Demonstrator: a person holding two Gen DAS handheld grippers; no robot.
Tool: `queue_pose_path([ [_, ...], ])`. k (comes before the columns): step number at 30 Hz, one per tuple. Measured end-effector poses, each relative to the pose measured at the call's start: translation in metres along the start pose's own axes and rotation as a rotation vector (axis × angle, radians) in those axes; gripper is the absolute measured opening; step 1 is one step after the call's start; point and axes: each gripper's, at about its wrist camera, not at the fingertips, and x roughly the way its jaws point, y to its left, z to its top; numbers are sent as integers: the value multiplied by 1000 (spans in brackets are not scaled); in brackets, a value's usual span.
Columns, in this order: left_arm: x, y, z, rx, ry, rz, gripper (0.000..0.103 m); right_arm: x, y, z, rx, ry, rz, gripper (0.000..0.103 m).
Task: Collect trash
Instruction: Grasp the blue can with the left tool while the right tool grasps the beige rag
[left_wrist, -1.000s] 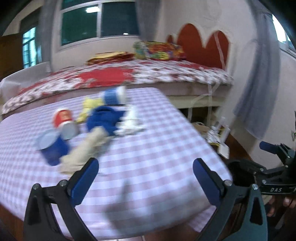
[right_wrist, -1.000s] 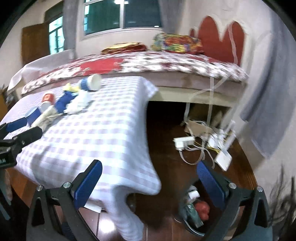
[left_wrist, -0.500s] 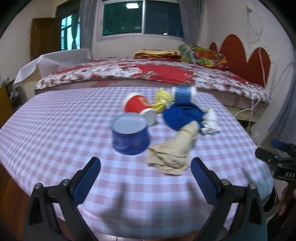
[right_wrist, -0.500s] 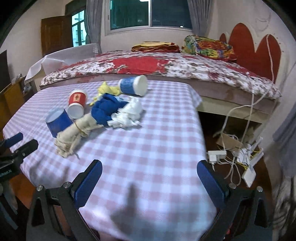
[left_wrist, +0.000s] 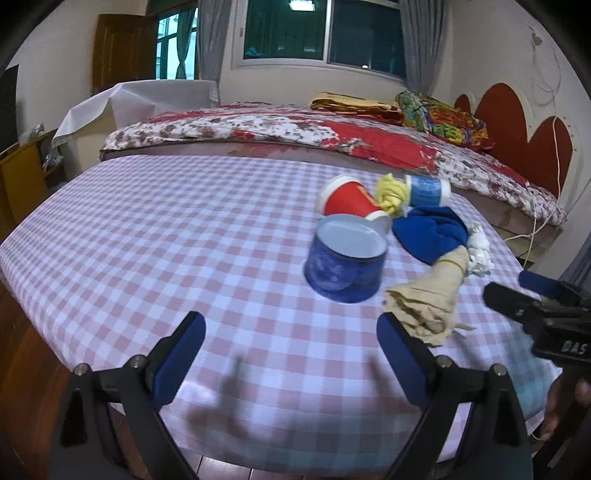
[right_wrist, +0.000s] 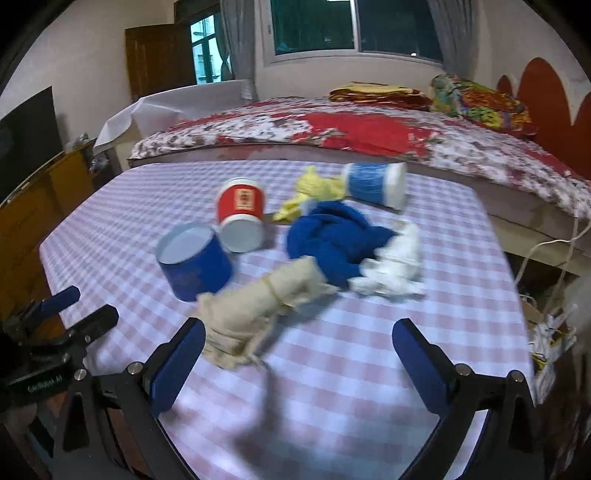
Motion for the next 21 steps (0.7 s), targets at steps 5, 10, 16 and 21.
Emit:
queue_pose_path([
  [5,6,10,4,-13,11,3,94,36,15,4,26,55,31,89],
  [10,11,6,5,-9,13,-15,94,58,13,-1,66,120,89,47],
  [16,15,-9,5,3,19,-45,91,38,9,-2,41,55,79,20],
  [21,18,-25,11,7,5,-58,90,16,-6,7,27,-9,-17,20],
])
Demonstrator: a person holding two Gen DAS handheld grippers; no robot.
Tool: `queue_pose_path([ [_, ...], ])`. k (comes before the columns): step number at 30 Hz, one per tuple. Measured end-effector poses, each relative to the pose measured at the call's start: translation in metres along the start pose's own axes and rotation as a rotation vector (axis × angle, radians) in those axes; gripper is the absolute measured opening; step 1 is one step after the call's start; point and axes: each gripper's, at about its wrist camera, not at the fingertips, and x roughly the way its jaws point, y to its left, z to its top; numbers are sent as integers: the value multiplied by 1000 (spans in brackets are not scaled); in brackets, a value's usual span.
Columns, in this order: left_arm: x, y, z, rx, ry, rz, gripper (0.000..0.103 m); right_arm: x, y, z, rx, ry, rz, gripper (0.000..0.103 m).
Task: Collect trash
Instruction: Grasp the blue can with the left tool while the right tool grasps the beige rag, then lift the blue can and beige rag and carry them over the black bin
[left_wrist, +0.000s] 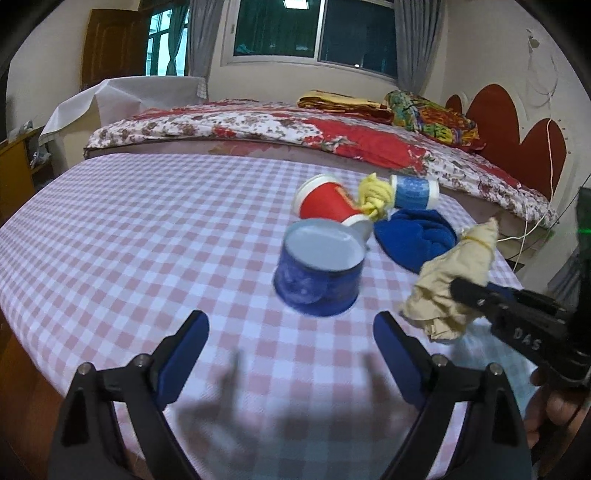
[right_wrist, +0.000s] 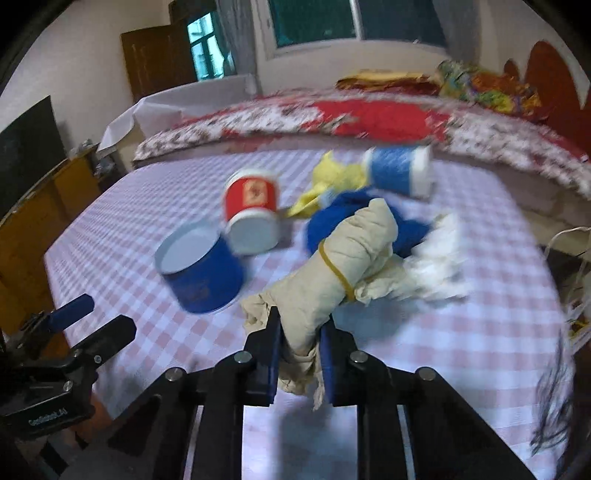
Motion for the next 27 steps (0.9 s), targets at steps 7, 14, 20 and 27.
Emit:
queue_pose_path([
  [7,32,-22,16,53,32,9,88,-2,-16,13,-65,-17,-108,20],
  [14,59,-23,29,42,57,-1,84,2,-25,18,-70,-19,-122,20],
  [20,59,-24,33,38,52,-23,75,-2,-27,16,-70,-19,-121,20],
  [27,13,-45,29,64,-22,-47,75,-19,-31,11,-56,-36,-121,20],
])
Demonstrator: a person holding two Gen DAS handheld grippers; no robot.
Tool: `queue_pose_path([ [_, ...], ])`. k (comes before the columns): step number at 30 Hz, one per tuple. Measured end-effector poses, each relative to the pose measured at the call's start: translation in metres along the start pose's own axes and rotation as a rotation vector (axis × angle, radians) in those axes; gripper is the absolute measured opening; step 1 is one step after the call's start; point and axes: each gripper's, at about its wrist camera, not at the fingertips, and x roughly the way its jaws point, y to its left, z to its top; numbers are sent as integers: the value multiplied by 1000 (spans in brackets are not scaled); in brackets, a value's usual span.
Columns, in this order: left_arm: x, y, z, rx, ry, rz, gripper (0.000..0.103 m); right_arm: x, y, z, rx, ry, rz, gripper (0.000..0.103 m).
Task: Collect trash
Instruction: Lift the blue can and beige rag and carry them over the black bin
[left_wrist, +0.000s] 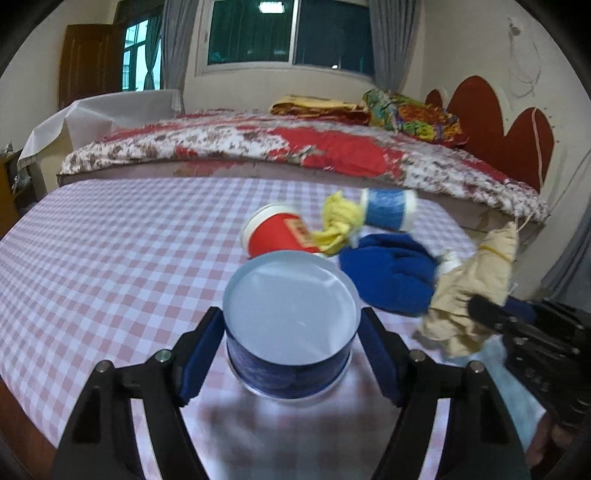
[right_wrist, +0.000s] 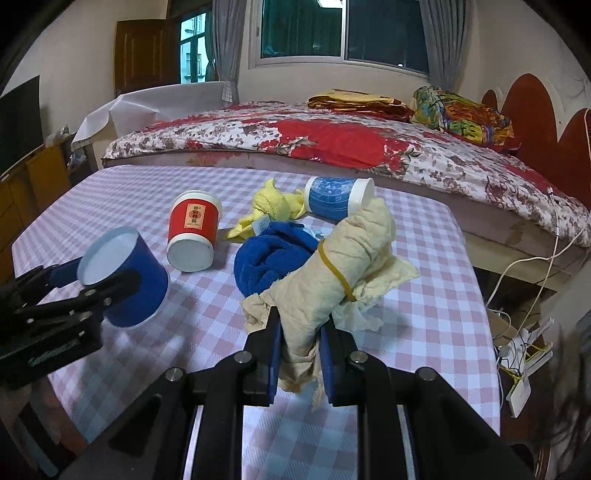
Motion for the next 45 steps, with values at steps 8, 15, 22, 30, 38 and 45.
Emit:
queue_pose_path([
  [8,-34,-34,1,45,-44,-70,75,-42,-28,-13,40,-38,-39,20],
  [15,-43,-81,3,118,-61,-146,75,-80,-73,-31,103,-65,-110,20],
  [22,-44,-133,0,190,-57,-229,75,-111,-128,-55,182,-71,-201,20],
  [30,-48,-191,-11,271,-43,-327,75,-143,-185,-93,266,-54,-303,20],
  [38,-54,-245,-25,353,-26,-423,75,-171,-234,-141,335,-5,-404,20],
  [45,-60,-288,-40,418,-6,-498,75,-193,-263,-170,374,23,-466,20],
])
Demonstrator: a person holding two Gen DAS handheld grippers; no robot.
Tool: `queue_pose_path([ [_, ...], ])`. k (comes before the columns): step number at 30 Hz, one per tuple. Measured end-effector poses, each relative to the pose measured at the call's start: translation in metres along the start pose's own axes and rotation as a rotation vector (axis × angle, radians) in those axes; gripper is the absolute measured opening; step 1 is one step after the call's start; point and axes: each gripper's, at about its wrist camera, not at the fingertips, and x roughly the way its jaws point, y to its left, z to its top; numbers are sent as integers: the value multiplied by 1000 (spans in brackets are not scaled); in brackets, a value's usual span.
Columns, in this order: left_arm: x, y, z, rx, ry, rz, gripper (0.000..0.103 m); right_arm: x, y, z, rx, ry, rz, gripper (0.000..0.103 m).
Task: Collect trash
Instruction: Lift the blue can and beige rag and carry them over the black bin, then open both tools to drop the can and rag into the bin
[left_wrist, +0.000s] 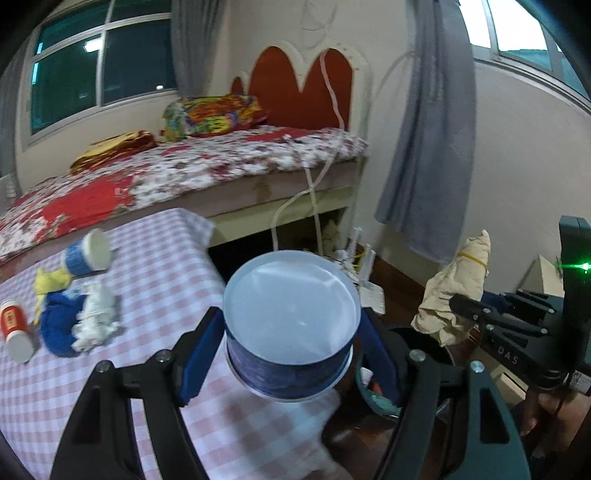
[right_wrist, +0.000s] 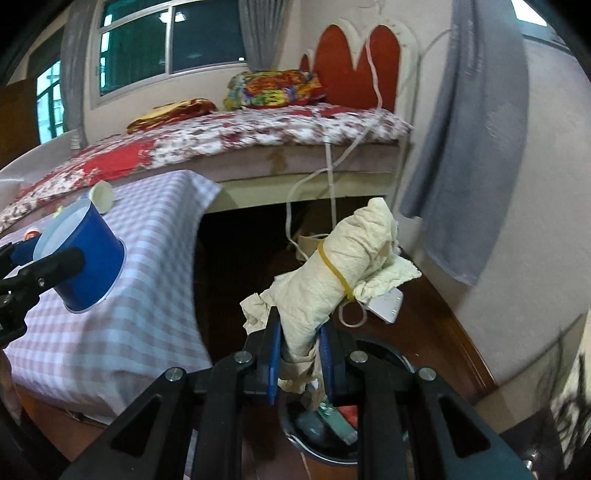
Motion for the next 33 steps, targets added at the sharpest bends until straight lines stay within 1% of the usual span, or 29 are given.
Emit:
queue_pose_path([
  [5,14,-28,-2,41,25,-53,75,-3,-24,-12,24,12,-33,20],
  [11,35,-60,-12,93,72,-130,75,3,-51,-32,46,54,-59,20],
  [16,52,-82,-21,124,118,-188,75,13,-71,-50,56,89,-55,20],
  [20,69,-93,-30,145,156,-212,75,18,-84,-62,62,112,-53,20],
  [28,102,-109,-48,149,224,-288,75,35,-103,-86,27,174,0,20],
  [33,119,-117,-54,152,261,-320,75,51,-104,-96,-13,202,46,20],
])
